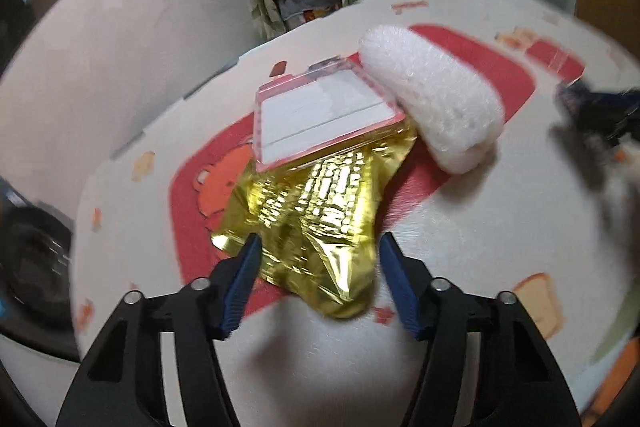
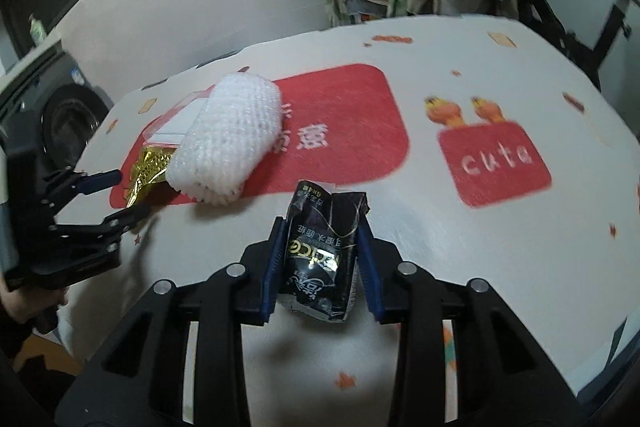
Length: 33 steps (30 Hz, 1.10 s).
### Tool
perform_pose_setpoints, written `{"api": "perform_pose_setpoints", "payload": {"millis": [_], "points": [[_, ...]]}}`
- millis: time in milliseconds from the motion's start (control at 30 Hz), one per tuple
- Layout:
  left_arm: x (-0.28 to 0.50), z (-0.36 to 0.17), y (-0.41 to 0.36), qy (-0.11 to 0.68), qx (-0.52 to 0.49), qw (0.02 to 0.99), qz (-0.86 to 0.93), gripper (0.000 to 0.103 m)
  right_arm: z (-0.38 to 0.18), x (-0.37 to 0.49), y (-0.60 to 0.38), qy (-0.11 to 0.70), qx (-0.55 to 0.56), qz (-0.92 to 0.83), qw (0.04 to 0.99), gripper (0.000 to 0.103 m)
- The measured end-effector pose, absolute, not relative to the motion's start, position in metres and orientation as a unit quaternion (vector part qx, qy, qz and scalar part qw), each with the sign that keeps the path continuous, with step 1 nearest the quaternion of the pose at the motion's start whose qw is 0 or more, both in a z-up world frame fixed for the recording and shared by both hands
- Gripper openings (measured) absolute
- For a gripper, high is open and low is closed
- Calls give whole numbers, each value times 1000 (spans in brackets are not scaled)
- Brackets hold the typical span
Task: Collect trash
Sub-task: 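Grasp the black snack packet with the right tool while the left tool grasps the gold wrapper, then lower the black packet into the bin with the right tool while the left tool drops the gold wrapper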
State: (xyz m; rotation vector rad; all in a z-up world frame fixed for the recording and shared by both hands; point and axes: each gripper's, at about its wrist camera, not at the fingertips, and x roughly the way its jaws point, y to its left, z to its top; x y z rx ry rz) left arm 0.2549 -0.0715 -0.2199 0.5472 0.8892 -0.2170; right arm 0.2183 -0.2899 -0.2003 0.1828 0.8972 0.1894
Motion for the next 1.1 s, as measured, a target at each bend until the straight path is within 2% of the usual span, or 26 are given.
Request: {"api": "perform_pose_setpoints", "payload": {"millis": [33,67,100,167,333,567,633,833,1100], "points": [[255,-224,-74,425,280,855,-96,56,-200,215,-292,433,91,90,892,37],[255,-227,-74,431,288,849,-98,45,-200,213,-293,433,92,89,892,37],[253,-228,-72,435,288,847,-103,26,-199,210,-294,433,93,89,892,37],[246,-227,-69,433,298,845,-102,22,-196,205,-296,431,93,91,893,37],[215,-197,-49,438,237,854,-151,18,-183,192,-296,422,91,97,897,37],[177,-151,9,469,-7,858,-207,12,-163,172,-289,409,92,107,902,37],[167,-145,12,467,-35,857,-214,11,-156,163,-285,405,87,113,903,37],[122,-129,9,452,-74,855,-242,11,-140,136,-279,397,72,128,906,37],[67,-135,-6,453,-70,840,-289,11,-135,97,-275,397,62,136,906,37]]}}
